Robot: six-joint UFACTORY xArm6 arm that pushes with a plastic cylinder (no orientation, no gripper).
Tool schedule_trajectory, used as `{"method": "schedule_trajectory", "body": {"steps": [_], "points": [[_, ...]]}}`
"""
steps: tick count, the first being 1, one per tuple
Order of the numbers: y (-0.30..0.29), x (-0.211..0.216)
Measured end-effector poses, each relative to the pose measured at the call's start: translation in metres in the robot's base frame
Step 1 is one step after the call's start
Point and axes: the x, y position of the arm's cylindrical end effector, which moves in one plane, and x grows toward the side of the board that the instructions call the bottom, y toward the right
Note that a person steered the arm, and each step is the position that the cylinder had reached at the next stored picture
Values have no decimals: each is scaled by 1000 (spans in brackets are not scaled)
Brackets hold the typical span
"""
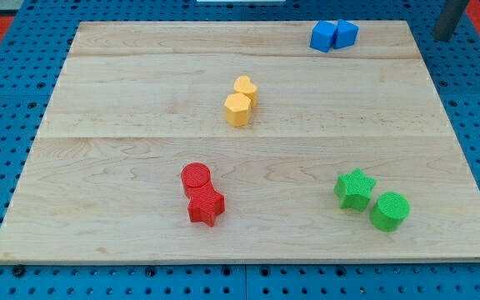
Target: Nudge a bit blue triangle
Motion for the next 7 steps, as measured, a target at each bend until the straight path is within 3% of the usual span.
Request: {"method": "schedule_trajectory", "body": {"steps": [2,3,5,7], "points": [[0,5],[-11,26],[-91,42],[-86,-8]]}}
